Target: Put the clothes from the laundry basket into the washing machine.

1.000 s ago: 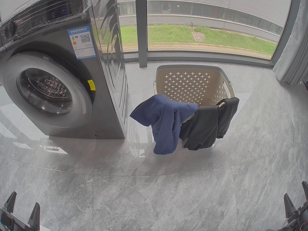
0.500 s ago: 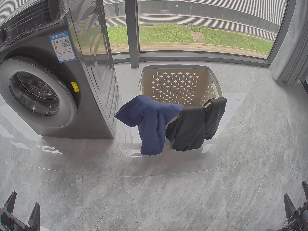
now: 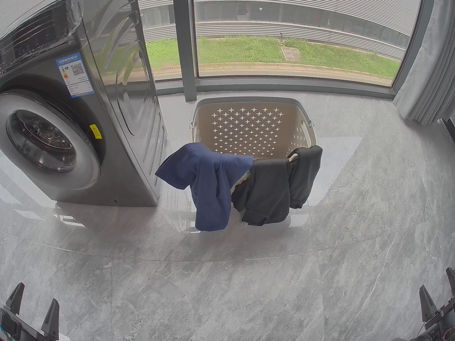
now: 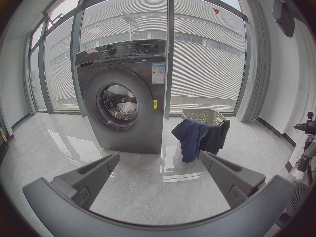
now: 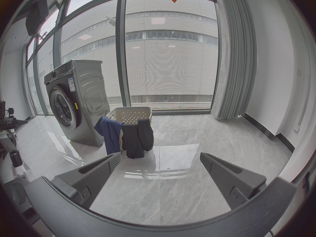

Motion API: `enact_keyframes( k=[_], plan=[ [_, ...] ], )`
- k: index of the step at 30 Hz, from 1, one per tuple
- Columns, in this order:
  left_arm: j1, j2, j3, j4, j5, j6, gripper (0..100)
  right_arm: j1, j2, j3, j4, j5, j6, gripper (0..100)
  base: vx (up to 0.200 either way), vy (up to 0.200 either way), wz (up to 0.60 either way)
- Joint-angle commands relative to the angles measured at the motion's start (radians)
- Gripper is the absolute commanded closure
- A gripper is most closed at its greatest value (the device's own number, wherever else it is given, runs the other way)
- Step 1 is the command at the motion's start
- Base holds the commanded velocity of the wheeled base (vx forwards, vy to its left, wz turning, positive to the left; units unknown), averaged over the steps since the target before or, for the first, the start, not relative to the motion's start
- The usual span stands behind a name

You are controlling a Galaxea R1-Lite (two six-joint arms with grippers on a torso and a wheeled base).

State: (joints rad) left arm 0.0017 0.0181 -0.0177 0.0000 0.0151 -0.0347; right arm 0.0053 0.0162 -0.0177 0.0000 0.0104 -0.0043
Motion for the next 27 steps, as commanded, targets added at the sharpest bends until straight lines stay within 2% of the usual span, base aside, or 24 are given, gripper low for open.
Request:
enact_keyframes(
  k=[1,21,27],
  plan=[
    [0.000,-0.015,0.015,0.000,0.000,-0.001,0,0.001,-0.016,0.018,0.000,0.000,0.000,0,0.000,0.000,0.00],
    [0.000,-0.015,0.015,0.000,0.000,-0.002,0,0.001,-0.016,0.018,0.000,0.000,0.000,0,0.000,0.000,0.00],
    [0.000,-0.015,0.015,0.000,0.000,-0.002,0,0.001,-0.016,0.018,0.000,0.000,0.000,0,0.200,0.000,0.00]
  ],
)
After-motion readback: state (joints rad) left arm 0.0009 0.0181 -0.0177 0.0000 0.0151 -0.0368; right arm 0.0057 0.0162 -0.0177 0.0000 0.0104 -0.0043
